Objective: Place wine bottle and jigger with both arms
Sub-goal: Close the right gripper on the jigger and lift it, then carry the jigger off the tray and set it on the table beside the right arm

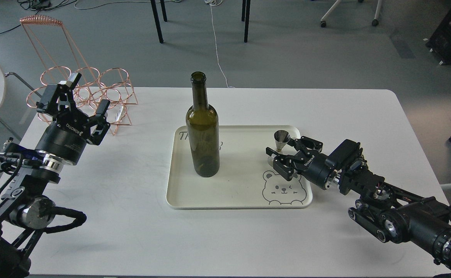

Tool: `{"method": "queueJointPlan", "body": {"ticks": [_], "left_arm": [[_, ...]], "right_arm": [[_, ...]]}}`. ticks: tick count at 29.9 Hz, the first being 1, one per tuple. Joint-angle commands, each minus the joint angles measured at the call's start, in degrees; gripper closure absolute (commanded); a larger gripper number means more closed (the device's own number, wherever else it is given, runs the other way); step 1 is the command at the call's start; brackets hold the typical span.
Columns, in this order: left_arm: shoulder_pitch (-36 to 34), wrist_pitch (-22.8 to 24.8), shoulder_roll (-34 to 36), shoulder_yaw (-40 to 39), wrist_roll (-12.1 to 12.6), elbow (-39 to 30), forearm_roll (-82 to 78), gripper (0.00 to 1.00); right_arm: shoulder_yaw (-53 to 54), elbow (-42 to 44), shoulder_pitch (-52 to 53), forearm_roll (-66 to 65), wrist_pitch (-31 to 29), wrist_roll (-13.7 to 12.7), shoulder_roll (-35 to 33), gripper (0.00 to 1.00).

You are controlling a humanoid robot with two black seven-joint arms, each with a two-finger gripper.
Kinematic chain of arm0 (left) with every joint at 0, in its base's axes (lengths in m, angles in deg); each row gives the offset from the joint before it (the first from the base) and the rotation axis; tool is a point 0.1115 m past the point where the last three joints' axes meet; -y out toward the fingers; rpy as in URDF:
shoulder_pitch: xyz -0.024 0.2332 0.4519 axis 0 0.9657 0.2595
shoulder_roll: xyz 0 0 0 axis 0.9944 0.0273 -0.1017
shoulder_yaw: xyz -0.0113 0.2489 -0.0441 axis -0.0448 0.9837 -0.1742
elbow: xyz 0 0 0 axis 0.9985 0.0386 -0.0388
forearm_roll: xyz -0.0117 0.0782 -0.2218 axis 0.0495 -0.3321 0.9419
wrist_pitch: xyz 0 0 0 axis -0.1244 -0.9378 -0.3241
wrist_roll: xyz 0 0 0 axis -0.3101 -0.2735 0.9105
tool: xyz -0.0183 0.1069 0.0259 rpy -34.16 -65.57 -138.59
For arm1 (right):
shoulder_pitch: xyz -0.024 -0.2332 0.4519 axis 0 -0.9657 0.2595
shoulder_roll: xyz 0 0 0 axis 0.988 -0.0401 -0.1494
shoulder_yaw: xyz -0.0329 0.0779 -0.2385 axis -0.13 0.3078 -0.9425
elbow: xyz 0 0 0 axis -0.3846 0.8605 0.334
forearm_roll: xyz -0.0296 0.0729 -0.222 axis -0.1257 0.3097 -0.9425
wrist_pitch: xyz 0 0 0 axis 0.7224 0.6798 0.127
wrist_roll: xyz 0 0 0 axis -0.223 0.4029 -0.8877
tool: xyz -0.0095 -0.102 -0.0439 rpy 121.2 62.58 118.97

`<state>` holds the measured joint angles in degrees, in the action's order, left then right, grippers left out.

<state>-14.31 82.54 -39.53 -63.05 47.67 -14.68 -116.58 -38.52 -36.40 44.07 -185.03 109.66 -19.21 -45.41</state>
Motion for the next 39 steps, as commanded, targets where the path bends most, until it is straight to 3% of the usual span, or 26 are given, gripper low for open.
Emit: {"method": "queueJointPlan", "body": {"ticks": [1, 5, 9, 20, 30, 39], "left_arm": [[0.0, 0.01, -0.39, 0.01, 0.01, 0.0, -0.07, 0.02], [0.0, 0.01, -0.48, 0.01, 0.01, 0.0, -0.07, 0.02], [0.0, 0.01, -0.57, 0.09, 0.01, 0.0, -0.07, 0.02], [-0.17, 0.1, -0.4, 0.09, 0.01, -0.09, -0.07, 0.02], [-0.35, 0.28, -0.22, 0.09, 0.01, 0.0, -0.07, 0.02], [-0.35, 0.28, -0.4, 0.18, 0.01, -0.09, -0.16, 0.02]], "right_arm": [[-0.08, 0.02, 0.16, 0.01, -0.01, 0.0, 0.12, 0.71], [-0.08, -0.07, 0.16, 0.01, -0.01, 0.0, -0.14, 0.84], [0.44, -0.94, 0.07, 0.53, -0.01, 0.0, -0.4, 0.89], [9.93, -7.1, -1.16, 4.04, -0.01, 0.0, -8.92, 0.88], [10.2, -6.31, -7.04, 18.98, -0.01, 0.0, -20.35, 0.88], [10.11, -2.97, -9.95, 21.54, -0.01, 0.0, -21.77, 0.86]]}}
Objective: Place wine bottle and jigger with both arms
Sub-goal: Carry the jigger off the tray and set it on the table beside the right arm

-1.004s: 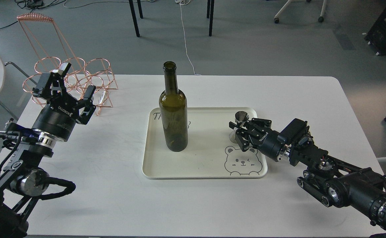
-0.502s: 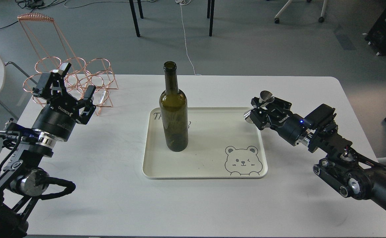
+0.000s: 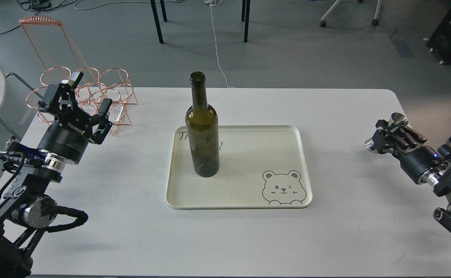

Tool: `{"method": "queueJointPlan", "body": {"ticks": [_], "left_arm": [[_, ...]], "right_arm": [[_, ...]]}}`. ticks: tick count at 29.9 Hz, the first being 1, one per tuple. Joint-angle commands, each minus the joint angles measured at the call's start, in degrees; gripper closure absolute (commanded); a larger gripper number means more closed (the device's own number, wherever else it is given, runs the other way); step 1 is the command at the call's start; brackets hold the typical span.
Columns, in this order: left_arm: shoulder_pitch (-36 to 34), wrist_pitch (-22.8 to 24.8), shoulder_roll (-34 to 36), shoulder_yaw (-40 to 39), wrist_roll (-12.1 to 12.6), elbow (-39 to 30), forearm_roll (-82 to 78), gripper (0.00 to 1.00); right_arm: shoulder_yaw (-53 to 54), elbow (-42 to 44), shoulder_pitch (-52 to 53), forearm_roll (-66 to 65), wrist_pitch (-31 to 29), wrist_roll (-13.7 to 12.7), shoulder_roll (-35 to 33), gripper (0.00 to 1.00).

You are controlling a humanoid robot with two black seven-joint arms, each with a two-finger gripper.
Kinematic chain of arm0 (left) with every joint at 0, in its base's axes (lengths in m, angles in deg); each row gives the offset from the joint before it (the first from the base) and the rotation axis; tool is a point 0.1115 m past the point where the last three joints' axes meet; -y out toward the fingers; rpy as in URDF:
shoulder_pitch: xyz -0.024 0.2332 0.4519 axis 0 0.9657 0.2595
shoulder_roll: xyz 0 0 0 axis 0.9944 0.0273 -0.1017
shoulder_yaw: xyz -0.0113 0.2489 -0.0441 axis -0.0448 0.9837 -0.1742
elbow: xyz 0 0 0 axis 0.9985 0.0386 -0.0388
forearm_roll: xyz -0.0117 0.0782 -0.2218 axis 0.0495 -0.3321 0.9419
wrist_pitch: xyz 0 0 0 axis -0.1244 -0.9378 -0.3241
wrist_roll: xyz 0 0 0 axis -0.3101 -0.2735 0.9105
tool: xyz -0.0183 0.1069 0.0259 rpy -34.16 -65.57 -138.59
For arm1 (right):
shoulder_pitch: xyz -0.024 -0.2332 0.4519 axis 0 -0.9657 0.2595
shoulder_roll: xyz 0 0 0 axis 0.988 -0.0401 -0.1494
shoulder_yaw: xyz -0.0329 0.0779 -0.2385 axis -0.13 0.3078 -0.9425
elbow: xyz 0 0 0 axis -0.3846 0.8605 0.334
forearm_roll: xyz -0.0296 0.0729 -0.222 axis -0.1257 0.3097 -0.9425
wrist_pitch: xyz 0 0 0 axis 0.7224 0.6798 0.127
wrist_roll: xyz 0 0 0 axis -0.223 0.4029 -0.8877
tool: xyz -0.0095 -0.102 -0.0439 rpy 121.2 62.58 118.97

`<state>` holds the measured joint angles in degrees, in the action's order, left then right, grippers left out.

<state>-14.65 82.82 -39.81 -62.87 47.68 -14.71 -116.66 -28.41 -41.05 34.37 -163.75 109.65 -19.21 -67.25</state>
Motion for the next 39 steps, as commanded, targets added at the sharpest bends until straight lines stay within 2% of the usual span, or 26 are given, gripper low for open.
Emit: {"method": "queueJointPlan", "body": {"ticks": [1, 13, 22, 25, 32, 34, 37, 39], "left_arm": [[0.0, -0.01, -0.02, 0.01, 0.0, -0.07, -0.08, 0.02], [-0.09, -0.01, 0.24, 0.01, 0.0, -0.07, -0.08, 0.02], [-0.09, -0.01, 0.24, 0.01, 0.0, -0.07, -0.08, 0.02], [-0.18, -0.01, 0.24, 0.01, 0.0, -0.07, -0.08, 0.02], [-0.35, -0.01, 0.24, 0.01, 0.0, -0.07, -0.08, 0.02], [-0.44, -0.01, 0.24, 0.01, 0.0, -0.07, -0.08, 0.02], [-0.44, -0.01, 0.24, 0.01, 0.0, -0.07, 0.01, 0.02], [-0.44, -0.01, 0.24, 0.01, 0.0, -0.07, -0.08, 0.02]], "right_arm": [[0.0, 2.2, -0.16, 0.26, 0.0, 0.0, 0.08, 0.86], [-3.25, 5.02, 0.81, 1.75, 0.0, 0.0, 2.45, 0.83], [-3.51, 5.63, 0.81, 1.75, 0.0, 0.0, 3.15, 0.74], [-3.51, 6.69, 0.81, 1.84, 0.0, 0.0, 3.77, 0.63], [-3.51, 6.78, 0.81, 1.84, 0.0, 0.0, 3.77, 0.49], [-3.51, 6.78, 0.81, 1.84, 0.0, 0.0, 3.68, 0.39], [-3.51, 6.25, 0.72, 1.84, 0.0, 0.0, 3.24, 0.19], [-3.51, 5.64, 0.64, 1.93, 0.0, 0.0, 3.07, 0.16]]}}
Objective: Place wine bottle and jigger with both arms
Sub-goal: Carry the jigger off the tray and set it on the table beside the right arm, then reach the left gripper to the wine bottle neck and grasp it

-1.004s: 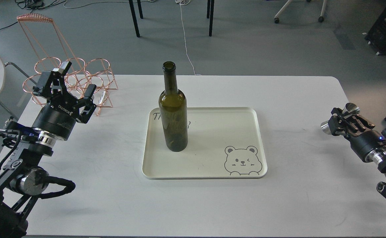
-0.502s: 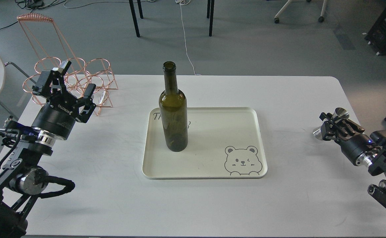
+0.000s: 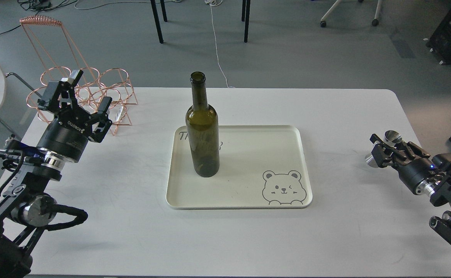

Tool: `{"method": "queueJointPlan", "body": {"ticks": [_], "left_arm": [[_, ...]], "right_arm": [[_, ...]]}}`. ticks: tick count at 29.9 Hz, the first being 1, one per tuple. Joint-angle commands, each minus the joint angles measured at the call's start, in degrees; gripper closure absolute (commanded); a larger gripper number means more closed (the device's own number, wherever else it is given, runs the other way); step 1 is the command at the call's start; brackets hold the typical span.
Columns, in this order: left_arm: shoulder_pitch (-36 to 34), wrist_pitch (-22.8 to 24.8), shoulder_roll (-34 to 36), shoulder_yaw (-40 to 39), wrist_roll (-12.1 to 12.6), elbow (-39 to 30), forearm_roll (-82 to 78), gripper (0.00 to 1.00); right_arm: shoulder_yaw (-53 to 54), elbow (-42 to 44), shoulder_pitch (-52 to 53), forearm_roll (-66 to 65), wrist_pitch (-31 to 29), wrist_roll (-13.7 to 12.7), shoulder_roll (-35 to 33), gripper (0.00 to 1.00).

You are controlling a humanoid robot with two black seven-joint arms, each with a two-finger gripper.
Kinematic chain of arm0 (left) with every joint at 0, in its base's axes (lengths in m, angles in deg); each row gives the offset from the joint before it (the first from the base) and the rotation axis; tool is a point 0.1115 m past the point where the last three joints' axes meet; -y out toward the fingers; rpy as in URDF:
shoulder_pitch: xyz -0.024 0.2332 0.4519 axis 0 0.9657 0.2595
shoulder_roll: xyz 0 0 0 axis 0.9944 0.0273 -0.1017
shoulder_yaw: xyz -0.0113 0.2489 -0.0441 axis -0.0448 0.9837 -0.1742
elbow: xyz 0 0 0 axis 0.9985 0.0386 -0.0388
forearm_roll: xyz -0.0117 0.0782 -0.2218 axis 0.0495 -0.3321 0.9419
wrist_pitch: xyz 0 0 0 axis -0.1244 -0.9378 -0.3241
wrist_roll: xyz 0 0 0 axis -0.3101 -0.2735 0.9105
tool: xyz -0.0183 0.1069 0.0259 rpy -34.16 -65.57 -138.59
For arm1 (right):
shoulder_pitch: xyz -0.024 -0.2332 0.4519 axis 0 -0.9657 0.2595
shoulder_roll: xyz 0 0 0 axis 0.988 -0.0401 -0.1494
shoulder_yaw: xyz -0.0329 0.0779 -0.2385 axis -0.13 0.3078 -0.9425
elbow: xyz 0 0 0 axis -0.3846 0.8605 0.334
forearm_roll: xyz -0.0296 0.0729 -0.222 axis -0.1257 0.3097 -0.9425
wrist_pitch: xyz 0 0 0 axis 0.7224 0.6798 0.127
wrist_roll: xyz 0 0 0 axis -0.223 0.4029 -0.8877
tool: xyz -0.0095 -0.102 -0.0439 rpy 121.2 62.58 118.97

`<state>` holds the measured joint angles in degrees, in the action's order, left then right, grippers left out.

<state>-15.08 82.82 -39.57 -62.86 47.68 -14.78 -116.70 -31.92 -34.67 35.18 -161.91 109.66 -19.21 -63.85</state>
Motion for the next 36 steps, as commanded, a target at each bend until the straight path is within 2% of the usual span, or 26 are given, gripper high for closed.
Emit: {"method": "queueJointPlan", "body": {"ticks": [1, 4, 14, 18, 22, 24, 27, 29, 32, 36], "left_arm": [[-0.01, 0.0, -0.09, 0.0, 0.0, 0.0, -0.04, 0.02], [-0.01, 0.0, -0.18, 0.0, 0.0, 0.0, -0.04, 0.02], [-0.01, 0.35, 0.08, 0.0, 0.0, 0.0, 0.04, 0.02], [0.07, 1.84, 0.52, 0.0, 0.0, -0.52, -0.22, 0.02], [0.07, 1.93, 1.66, 0.0, -0.27, -1.49, -3.11, 0.02], [0.25, 2.11, 2.54, 0.0, -0.61, -2.36, -5.3, 0.02], [0.78, 2.11, 4.47, 0.0, -3.13, -4.47, -9.52, 0.02], [0.86, 2.02, 6.23, 0.0, -3.13, -5.79, -13.12, 0.02], [0.78, 1.93, 9.74, 0.0, -3.13, -9.74, -19.88, 0.02], [-0.01, 1.93, 14.49, -0.09, -3.13, -15.89, -31.91, 0.02]], "right_arm": [[-0.09, -1.09, -0.36, 0.18, 0.0, 0.0, -0.42, 0.16], [-0.17, -3.81, -1.49, 0.27, 0.0, 0.0, -2.34, 0.15], [-1.93, -18.83, -10.46, 2.46, 0.0, 0.0, -19.83, 0.12], [-3.07, -31.82, -12.92, 11.66, 0.0, 0.0, -26.25, 0.12], [-4.39, -47.99, -12.14, 29.93, 0.0, 0.0, -30.47, 0.11], [-4.22, -51.97, -9.86, 36.8, 0.0, 0.0, -30.74, 0.11], [-4.31, -53.66, -2.84, 44.37, 0.0, 0.0, -30.13, 0.11], [-4.04, -53.48, 0.77, 50.33, 0.0, 0.0, -28.99, 0.11], [-3.69, -52.95, 5.69, 64.29, -5.22, 0.0, -24.17, 0.08], [-2.9, -50.76, 8.87, 78.81, -8.83, 0.0, -19.07, 0.05]]}}
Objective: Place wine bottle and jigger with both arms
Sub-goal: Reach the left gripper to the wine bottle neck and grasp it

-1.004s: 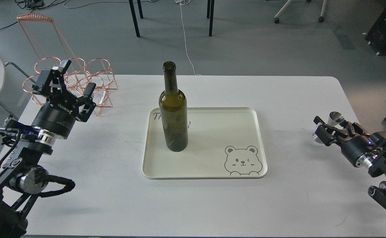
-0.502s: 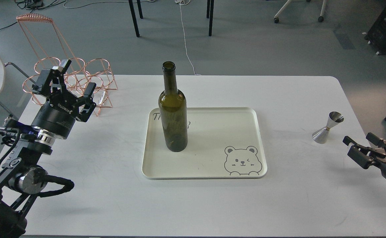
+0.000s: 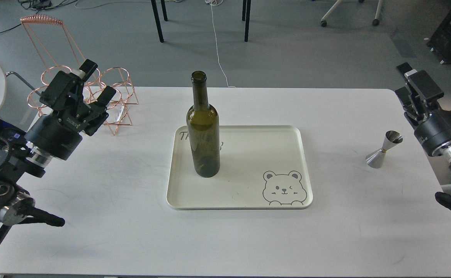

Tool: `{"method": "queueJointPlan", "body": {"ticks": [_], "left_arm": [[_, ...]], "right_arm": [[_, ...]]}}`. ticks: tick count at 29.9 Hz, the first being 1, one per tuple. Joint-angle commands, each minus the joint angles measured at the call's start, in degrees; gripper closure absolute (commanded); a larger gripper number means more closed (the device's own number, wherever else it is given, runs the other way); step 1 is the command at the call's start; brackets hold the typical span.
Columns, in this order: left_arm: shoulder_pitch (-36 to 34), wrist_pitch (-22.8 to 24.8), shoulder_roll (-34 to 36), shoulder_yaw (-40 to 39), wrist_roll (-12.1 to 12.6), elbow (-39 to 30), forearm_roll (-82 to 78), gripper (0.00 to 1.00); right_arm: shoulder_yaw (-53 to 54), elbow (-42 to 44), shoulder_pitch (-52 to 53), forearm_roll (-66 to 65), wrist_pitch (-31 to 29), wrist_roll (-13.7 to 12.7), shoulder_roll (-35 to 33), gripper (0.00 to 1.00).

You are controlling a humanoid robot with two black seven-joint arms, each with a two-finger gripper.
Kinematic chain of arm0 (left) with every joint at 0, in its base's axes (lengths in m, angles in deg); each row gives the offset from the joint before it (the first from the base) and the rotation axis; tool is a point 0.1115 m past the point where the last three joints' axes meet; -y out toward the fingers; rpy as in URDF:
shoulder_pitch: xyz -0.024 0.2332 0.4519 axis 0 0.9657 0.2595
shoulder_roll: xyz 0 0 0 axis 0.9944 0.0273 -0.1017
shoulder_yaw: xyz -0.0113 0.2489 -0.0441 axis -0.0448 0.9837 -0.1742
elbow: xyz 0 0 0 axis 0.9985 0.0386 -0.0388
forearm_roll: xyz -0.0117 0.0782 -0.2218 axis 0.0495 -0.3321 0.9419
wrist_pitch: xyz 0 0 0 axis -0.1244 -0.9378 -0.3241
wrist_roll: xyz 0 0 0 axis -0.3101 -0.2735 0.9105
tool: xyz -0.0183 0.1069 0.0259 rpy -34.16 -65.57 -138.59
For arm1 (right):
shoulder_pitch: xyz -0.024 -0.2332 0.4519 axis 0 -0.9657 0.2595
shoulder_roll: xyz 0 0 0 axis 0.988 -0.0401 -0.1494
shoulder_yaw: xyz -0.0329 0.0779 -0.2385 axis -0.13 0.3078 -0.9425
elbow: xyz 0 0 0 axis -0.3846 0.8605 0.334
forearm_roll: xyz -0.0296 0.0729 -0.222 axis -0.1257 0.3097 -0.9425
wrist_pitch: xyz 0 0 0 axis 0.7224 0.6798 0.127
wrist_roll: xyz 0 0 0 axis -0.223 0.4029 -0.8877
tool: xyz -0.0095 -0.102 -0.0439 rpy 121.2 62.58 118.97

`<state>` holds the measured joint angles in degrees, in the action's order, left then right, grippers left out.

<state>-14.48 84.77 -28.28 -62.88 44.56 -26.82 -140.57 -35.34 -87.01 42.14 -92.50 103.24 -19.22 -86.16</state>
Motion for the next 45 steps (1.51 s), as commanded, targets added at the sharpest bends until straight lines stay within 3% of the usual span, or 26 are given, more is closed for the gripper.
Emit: {"method": "queueJointPlan", "body": {"ticks": [1, 6, 12, 20, 39, 42, 45], "left_arm": [[-0.87, -0.03, 4.69, -0.08, -0.01, -5.08, -11.46, 0.02], [-4.65, -0.11, 10.5, -0.08, -0.01, -7.55, -34.99, 0.02], [-11.32, 0.06, 12.09, 2.63, -0.01, -8.26, -52.53, 0.02], [-24.94, -0.11, 6.83, 18.28, -0.01, -3.61, -52.63, 0.02], [-34.8, -0.47, -5.13, 24.27, -0.01, 5.8, -52.45, 0.03], [-35.5, -0.47, -5.75, 24.36, -0.01, 6.07, -52.54, 0.09], [-35.59, -0.99, -6.19, 24.44, -0.01, 7.38, -52.72, 0.31]], "right_arm": [[0.69, 2.72, 1.91, 11.77, -3.38, 0.01, 4.39, 0.05], [-0.1, 10.01, 1.21, 13.64, -4.27, 0.01, 11.86, 0.04], [-0.01, 10.9, 0.07, 13.64, -4.1, 0.01, 12.75, 0.04], [0.34, 10.9, 0.07, 13.64, -3.83, 0.01, 12.49, 0.04], [0.25, 10.99, -0.02, 13.64, -3.74, 0.01, 12.49, 0.04], [0.25, 10.99, -0.02, 13.64, -3.74, 0.01, 12.49, 0.04], [0.34, 10.99, -0.02, 13.64, -3.74, 0.01, 12.4, 0.04]]}}
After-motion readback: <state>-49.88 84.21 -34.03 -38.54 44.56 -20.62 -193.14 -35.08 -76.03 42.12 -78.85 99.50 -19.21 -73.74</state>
